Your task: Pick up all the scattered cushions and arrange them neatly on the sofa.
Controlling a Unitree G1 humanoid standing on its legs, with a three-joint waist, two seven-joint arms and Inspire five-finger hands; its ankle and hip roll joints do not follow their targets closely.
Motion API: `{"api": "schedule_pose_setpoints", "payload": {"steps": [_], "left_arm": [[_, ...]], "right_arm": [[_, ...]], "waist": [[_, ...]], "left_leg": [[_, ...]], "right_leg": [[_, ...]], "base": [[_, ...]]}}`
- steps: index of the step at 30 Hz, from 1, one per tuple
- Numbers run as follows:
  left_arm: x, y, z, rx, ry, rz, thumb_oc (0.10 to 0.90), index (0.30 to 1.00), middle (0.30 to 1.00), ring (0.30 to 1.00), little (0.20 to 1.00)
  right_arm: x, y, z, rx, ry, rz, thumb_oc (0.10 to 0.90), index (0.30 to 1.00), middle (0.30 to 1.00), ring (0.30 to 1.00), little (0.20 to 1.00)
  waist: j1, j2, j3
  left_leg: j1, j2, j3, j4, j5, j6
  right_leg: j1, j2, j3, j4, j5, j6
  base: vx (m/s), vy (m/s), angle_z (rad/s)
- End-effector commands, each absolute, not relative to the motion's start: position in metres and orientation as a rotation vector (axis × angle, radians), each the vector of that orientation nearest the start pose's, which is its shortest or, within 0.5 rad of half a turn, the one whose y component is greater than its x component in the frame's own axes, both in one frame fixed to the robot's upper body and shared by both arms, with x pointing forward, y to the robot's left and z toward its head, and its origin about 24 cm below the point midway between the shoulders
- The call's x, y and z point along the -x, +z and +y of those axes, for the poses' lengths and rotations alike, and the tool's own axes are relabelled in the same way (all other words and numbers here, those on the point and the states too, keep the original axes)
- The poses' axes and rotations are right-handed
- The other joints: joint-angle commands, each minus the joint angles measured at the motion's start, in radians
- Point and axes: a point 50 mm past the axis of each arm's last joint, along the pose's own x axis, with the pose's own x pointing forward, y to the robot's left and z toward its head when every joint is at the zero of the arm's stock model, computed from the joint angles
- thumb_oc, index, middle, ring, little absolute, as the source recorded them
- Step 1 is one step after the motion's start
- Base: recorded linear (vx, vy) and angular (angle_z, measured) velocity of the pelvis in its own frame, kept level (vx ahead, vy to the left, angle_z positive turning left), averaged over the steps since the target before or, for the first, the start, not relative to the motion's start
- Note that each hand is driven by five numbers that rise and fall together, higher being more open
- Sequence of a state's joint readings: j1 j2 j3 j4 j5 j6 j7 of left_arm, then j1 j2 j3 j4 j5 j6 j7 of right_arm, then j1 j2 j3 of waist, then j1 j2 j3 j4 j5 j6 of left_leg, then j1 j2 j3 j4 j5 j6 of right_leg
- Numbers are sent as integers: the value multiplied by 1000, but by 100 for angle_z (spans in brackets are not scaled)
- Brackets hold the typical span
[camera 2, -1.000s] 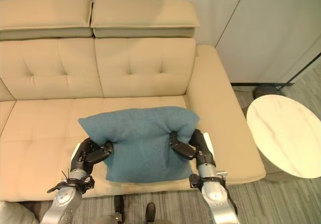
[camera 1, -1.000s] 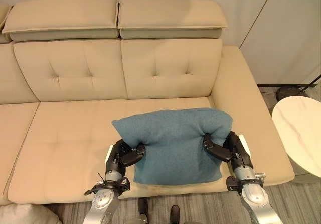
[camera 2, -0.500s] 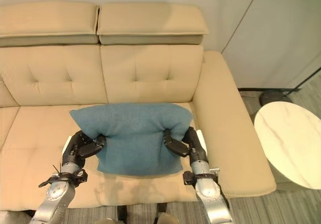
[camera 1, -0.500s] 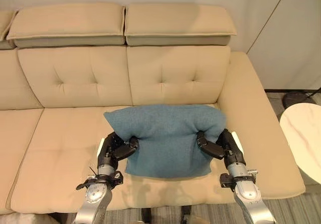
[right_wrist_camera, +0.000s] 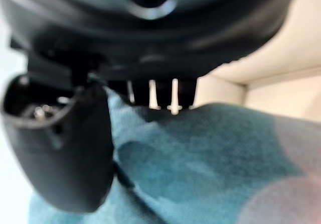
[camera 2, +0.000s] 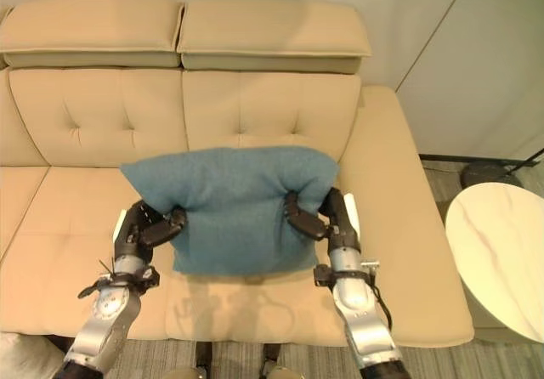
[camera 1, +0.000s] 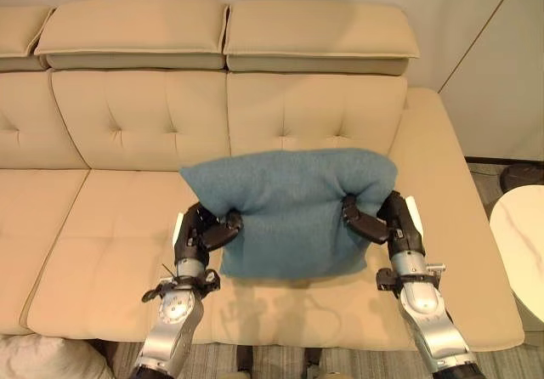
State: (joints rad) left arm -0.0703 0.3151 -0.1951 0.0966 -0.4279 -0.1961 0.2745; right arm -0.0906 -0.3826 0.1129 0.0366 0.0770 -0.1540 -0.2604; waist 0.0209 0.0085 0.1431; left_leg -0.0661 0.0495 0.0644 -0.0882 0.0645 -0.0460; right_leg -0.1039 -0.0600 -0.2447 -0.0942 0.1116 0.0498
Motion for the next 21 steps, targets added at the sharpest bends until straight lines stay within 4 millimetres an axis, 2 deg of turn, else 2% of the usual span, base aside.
{"api": "schedule_pose_setpoints", "payload": {"steps": [1,5,6,7,11,15,16,21], "left_arm": [[-292,153,146,108,-52,-592,400,300,300,300,300],[-299,166,141,106,-52,-634,400,300,300,300,300],[-305,176,136,108,-56,-667,400,300,300,300,300],[-305,176,136,108,-56,-667,400,300,300,300,300],[-320,198,122,144,-40,-722,400,300,300,300,300],[-330,206,117,126,-31,-734,400,300,300,300,300],[-342,210,114,93,-9,-721,400,300,300,300,300],[-352,211,113,48,-1,-699,400,300,300,300,300]], "right_arm": [[-291,174,-170,159,-87,-690,400,300,300,300,300],[-296,188,-166,159,-93,-741,400,300,300,300,300],[-301,199,-162,158,-98,-780,400,300,300,300,300],[-301,199,-162,158,-98,-781,400,300,300,300,300],[-311,216,-156,132,-134,-830,400,300,300,300,300],[-317,226,-154,117,-156,-854,400,300,300,300,300],[-325,233,-155,111,-188,-866,400,300,300,300,300],[-336,237,-159,139,-231,-851,400,300,300,300,300]], "waist": [[3,-25,-111],[5,-24,-105],[7,-23,-98],[7,-23,-98],[-4,-19,-90],[-16,-20,-102],[-28,-24,-125],[-35,-28,-160]], "left_leg": [[-11,-11,65,1,-57,-38],[-26,-7,68,1,-55,-40],[-50,-4,67,1,-50,-42],[-51,-4,66,1,-50,-42],[-117,-4,52,1,-36,-46],[-183,-7,46,1,-22,-49],[-246,-15,43,1,-7,-51],[-304,-18,44,1,4,-51]], "right_leg": [[75,-21,9,7,-106,120],[59,-20,11,7,-102,125],[32,-19,16,7,-97,127],[31,-19,16,7,-97,127],[-44,-16,28,7,-79,129],[-114,-14,39,7,-59,127],[-180,-15,44,7,-36,123],[-238,-18,48,7,-22,117]], "base": [[0,0,0],[-36,-3,1],[-55,-3,5],[-94,-8,5],[-84,-2,6],[-86,10,1],[-82,2,1],[-24,3,0]]}}
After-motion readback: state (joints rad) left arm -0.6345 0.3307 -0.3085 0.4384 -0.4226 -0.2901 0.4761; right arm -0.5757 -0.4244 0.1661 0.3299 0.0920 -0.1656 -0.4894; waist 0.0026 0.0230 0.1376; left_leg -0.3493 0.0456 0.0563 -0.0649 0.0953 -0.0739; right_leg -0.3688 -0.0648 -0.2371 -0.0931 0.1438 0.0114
